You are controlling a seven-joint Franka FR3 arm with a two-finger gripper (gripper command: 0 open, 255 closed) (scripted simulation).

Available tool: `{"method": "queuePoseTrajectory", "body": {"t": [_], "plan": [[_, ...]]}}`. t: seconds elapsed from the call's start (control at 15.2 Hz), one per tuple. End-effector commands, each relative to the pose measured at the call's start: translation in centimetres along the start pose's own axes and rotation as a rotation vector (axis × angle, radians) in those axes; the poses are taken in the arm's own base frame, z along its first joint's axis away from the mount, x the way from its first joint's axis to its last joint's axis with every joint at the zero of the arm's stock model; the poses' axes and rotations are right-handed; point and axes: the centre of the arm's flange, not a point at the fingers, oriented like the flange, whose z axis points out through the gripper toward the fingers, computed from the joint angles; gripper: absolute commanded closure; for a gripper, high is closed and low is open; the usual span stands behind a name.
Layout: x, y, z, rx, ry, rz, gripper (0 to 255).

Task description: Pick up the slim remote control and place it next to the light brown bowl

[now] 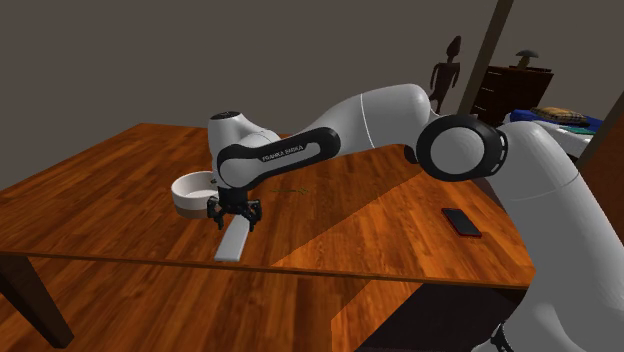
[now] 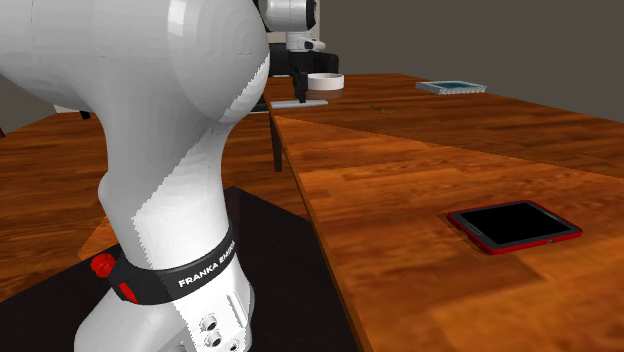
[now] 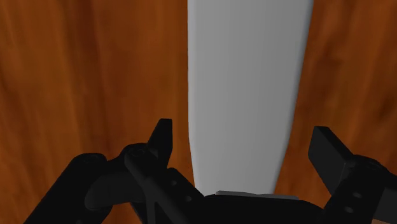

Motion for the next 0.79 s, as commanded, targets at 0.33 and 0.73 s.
{"method": "queuePoseTrajectory", "body": {"t": [0.33, 0.73], "plan": [[0.0, 0.0, -4.0, 0.000, 0.000, 0.000, 0], [0.0, 0.0, -5.0, 0.000, 0.000, 0.000, 0]]}}
